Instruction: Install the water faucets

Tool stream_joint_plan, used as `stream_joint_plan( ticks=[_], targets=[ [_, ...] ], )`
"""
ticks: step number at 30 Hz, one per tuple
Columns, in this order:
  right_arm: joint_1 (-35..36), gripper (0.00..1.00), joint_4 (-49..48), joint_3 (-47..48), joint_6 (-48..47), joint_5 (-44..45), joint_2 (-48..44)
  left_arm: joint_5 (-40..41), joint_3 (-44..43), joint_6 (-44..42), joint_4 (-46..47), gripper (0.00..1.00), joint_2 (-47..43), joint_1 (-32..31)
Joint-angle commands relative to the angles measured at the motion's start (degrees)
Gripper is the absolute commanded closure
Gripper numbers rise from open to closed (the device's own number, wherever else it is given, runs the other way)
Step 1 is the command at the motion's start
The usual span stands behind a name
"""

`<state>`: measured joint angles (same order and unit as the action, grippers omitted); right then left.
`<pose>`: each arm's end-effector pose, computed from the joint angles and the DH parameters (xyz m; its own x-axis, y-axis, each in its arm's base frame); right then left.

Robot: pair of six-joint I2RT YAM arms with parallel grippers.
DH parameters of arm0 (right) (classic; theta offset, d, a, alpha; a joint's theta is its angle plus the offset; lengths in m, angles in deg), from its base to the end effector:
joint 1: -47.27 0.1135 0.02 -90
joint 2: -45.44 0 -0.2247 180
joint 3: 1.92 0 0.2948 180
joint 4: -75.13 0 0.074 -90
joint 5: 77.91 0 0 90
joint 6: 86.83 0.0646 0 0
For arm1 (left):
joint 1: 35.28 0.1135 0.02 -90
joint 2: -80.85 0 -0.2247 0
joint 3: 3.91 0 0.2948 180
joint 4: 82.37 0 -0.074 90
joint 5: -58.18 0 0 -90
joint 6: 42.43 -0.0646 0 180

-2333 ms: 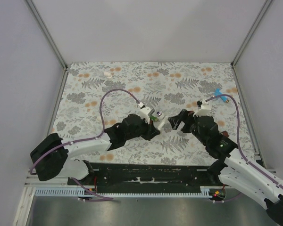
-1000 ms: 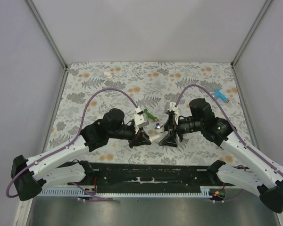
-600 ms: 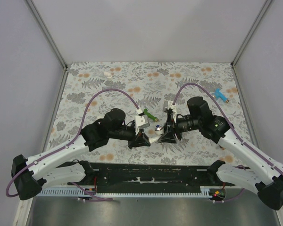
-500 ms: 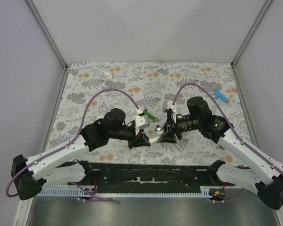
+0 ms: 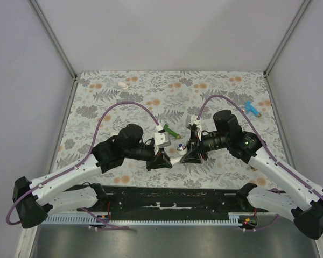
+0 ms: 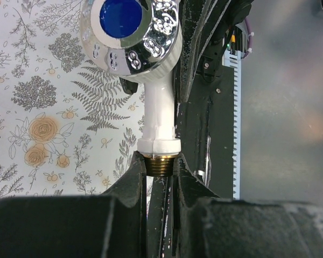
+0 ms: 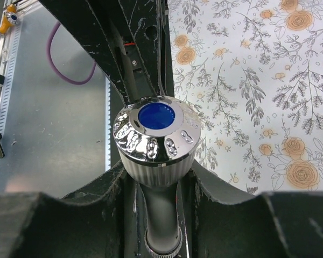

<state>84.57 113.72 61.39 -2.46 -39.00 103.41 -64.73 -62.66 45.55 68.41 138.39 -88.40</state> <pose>0.2004 0.2158 0.2686 -0.3459 -0.3410 -0.8741 -0.9367 0.0722 0.3425 0.1564 -0.2669 0.2491 -0.2478 0.3797 -0.8913 0.9687 0.1068 -0.2239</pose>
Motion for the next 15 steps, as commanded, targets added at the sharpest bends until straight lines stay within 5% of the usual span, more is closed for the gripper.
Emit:
stream_joint_plan(
  ticks=[1, 6, 10, 13, 15],
  targets=[
    [0.23, 0.57, -0.31, 2.13, -0.79, -4.37, -0.49, -0.84, -2.57, -1.41, 4.38, 0.98, -1.03, -0.05],
    [0.14, 0.59, 0.13, 2.04, -1.40, -5.51, -0.58, -0.93, -2.48, -1.32, 4.90, 0.98, -1.20, 0.04],
    [0.23, 0.78, 0.31, 1.87, -1.75, -5.16, -0.50, -0.06, -2.39, -0.35, 5.96, 0.97, -1.11, -0.05],
    [0.23, 1.00, 0.31, 1.87, -1.76, -3.23, -0.84, 2.31, -2.22, 0.35, 6.22, 0.80, -1.29, -0.05],
    [0.23, 1.00, 0.22, 1.60, -2.02, -1.74, -1.11, 4.07, -2.04, 0.70, 6.14, 0.68, -1.90, -0.05]
  ],
)
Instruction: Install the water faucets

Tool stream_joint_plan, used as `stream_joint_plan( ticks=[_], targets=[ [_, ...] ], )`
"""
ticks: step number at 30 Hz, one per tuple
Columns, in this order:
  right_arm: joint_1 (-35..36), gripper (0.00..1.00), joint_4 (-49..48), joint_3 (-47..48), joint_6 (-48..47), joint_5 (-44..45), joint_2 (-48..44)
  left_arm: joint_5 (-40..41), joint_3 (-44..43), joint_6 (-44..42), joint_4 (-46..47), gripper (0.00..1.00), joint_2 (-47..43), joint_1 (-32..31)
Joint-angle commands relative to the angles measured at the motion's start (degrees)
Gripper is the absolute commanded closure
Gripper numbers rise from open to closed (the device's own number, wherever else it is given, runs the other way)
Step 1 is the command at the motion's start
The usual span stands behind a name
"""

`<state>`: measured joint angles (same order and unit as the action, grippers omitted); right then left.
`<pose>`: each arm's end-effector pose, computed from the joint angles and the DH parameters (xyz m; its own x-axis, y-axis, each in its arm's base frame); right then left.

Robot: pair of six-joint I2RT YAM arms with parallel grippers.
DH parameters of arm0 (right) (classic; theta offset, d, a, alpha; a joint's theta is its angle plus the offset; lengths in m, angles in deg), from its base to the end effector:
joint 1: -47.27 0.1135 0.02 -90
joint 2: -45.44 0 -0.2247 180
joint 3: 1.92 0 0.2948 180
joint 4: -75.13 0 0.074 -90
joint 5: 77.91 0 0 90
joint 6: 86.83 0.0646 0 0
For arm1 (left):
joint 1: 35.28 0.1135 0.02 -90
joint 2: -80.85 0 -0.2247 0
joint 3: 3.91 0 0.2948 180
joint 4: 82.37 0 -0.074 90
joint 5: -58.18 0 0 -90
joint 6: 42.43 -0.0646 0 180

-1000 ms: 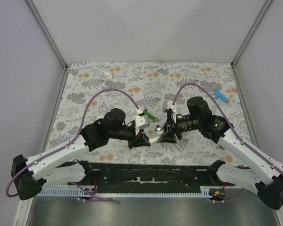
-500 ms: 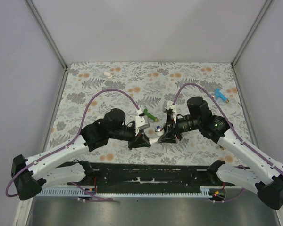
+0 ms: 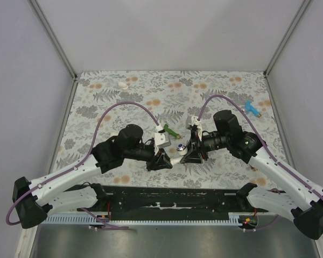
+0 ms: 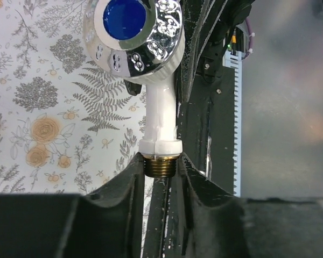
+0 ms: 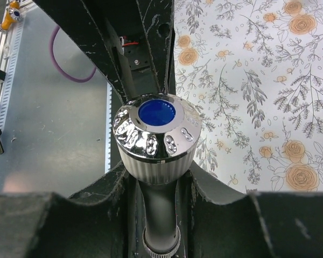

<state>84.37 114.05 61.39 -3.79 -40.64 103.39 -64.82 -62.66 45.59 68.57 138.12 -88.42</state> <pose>0.1991 0.2150 0.2690 -0.3293 -0.3411 -0.8805 -0.9410 0.0420 0.3357 0.1559 -0.2666 0.2508 -0.2444 0.3743 -0.8945 0.9696 0.1040 -0.2214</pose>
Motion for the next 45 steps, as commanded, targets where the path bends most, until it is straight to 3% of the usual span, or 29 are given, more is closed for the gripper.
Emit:
stream_joint_plan(
  ticks=[1, 6, 9, 18, 22, 30, 35, 45],
  targets=[
    [0.43, 1.00, -0.20, 1.52, -0.69, 0.86, -1.35, 5.47, -1.95, 1.18, 6.07, 0.63, -1.90, -0.03],
    [0.43, 1.00, -2.39, 0.73, 0.98, 5.96, -2.49, 15.65, -1.34, 4.96, 5.98, 0.23, -4.10, 0.06],
    [0.34, 1.00, -5.46, -0.33, 2.83, 9.39, -3.72, 21.99, -1.34, 6.72, 5.20, 0.13, -5.42, 0.23],
    [0.34, 1.00, -17.58, -4.10, 10.64, 18.88, -5.74, 32.09, -1.51, 13.21, 3.26, 0.08, -8.14, 2.96],
    [0.34, 1.00, -23.74, -7.27, 13.72, 26.43, -6.98, 37.21, -1.95, 18.49, 1.33, 0.04, -8.85, 7.95],
    [0.34, 1.00, -24.00, -8.85, 15.13, 38.91, -8.99, 41.16, -5.99, 31.76, -14.12, 0.00, -3.76, 24.21],
    [0.34, 1.00, -21.39, -11.84, 16.02, 48.49, -14.79, 47.39, -7.58, 34.58, -22.66, 0.00, 1.77, 29.14],
    [0.43, 1.00, -18.83, -14.83, 9.95, 52.03, -21.04, 50.56, -9.59, 43.97, -20.30, 0.01, 15.57, 38.46]
  ],
)
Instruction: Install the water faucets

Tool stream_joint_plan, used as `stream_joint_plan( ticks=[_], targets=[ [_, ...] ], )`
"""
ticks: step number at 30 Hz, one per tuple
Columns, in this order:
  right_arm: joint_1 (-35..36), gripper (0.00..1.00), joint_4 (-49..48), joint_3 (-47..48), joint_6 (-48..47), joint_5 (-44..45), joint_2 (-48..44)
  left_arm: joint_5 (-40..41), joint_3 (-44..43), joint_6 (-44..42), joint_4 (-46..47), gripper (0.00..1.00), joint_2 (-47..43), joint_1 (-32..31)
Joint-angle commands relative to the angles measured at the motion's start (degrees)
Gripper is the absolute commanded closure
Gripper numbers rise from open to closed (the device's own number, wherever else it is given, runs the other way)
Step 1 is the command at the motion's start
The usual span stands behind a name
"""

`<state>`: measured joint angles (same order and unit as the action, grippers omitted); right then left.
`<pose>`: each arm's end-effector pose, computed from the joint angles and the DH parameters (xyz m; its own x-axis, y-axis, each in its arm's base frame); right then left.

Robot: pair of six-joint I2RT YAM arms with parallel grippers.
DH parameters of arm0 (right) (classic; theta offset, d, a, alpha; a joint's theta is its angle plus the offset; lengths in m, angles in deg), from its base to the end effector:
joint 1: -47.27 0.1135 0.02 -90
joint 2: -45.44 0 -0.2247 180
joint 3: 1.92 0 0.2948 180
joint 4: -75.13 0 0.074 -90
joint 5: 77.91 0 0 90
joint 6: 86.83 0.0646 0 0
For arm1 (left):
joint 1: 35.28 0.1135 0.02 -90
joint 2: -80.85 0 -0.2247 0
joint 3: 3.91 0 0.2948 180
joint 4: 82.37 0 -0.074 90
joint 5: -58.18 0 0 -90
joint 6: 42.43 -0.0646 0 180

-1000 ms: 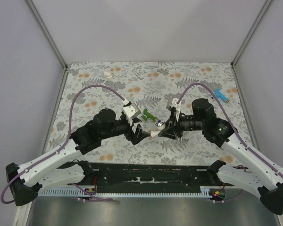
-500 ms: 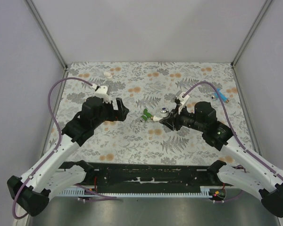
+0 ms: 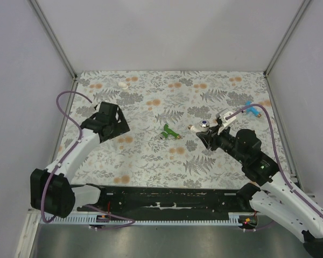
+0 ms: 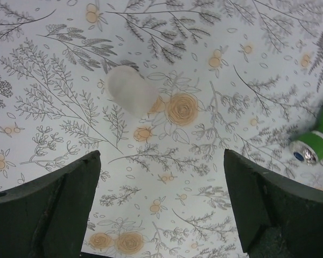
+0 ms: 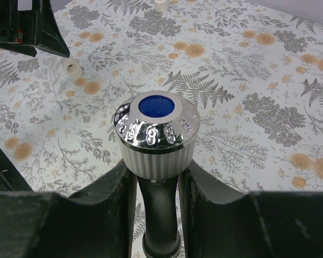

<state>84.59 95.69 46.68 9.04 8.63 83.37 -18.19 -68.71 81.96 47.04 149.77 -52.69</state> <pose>0.2115 0.1661 0.2824 -0.2026 -0.0261 -0.9789 -0.6351 0.7644 0.1111 0.3025 -0.0789 0.1903 -0.7336 -0.3452 -0.5854 -0.3072 0.9368 -0.1676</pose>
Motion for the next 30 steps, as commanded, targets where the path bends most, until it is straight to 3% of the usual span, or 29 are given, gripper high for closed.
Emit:
stream_joint_plan(
  ticks=[1, 9, 22, 30],
  targets=[
    [0.12, 1.00, -0.56, -0.21, -2.88, 2.76, -1.28, 4.65, -4.07, 8.40, 1.49, 0.01, 5.24, 3.34],
    [0.21, 1.00, -1.17, -1.27, -3.06, 2.50, -2.95, 10.89, -6.79, 15.88, 2.02, 0.04, 14.30, 4.57],
    [0.12, 1.00, -1.44, -1.97, -3.58, 3.11, -2.95, 12.83, -8.03, 16.23, 4.04, 0.14, 25.11, 5.72],
    [0.12, 1.00, -1.09, -1.88, -3.58, 3.11, -2.60, 10.72, -6.10, 15.53, 5.19, 0.31, 24.77, 5.90]
  ],
)
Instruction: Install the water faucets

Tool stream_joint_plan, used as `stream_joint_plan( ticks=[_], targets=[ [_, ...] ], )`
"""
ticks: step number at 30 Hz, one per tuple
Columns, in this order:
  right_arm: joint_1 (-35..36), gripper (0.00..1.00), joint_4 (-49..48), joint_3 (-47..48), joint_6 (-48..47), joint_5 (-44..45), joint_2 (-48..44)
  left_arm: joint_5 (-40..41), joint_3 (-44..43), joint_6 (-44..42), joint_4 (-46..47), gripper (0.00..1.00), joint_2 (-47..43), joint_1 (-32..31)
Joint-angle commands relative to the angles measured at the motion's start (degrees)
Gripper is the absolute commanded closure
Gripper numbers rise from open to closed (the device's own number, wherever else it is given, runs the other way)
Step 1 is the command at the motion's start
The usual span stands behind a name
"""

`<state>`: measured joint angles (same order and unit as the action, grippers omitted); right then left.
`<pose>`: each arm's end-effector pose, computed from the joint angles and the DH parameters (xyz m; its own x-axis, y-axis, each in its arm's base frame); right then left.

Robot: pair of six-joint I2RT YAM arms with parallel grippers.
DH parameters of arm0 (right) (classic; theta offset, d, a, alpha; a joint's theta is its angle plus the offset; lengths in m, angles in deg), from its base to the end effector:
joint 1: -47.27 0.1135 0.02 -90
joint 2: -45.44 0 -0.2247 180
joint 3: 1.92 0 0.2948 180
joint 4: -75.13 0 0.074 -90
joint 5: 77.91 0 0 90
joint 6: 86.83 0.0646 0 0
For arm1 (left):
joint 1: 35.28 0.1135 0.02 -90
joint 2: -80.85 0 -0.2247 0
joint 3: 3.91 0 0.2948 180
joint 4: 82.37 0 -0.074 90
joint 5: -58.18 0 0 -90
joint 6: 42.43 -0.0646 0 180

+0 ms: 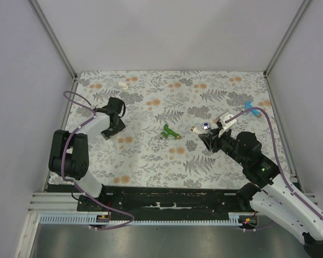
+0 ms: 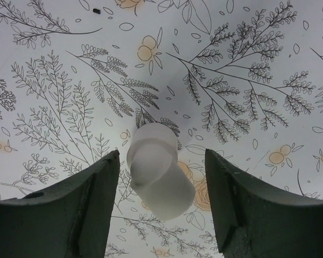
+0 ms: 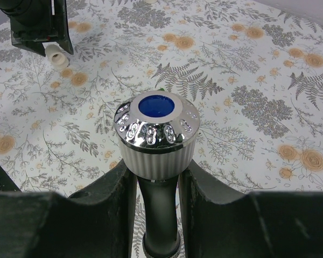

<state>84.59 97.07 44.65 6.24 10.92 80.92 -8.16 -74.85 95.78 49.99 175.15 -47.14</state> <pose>0.2079 0.1601 0.2745 -0.1828 -0.0720 -0.9805 -0.6132 0.7879 0.0564 0.3487 -0.0467 0.0948 -0.6617 -0.5589 -0.4999 -0.6497 0.7601 0.0101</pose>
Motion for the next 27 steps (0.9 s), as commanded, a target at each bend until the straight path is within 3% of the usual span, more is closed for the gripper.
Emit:
stream_joint_plan(
  ticks=[1, 12, 27],
  targets=[
    [0.12, 1.00, -2.46, 0.15, -0.79, 0.82, -0.07, 0.69, 0.57, 1.37, 2.50, 0.33, -1.05, 0.34],
    [0.12, 1.00, -2.64, 0.15, -0.87, 0.82, 0.46, -2.47, 4.00, -0.83, 4.78, 0.34, -2.54, 2.80],
    [0.03, 1.00, -2.55, 0.06, -1.40, 0.82, 1.08, -6.70, 3.92, -3.82, 7.25, 0.49, -0.70, 3.68]
  ],
)
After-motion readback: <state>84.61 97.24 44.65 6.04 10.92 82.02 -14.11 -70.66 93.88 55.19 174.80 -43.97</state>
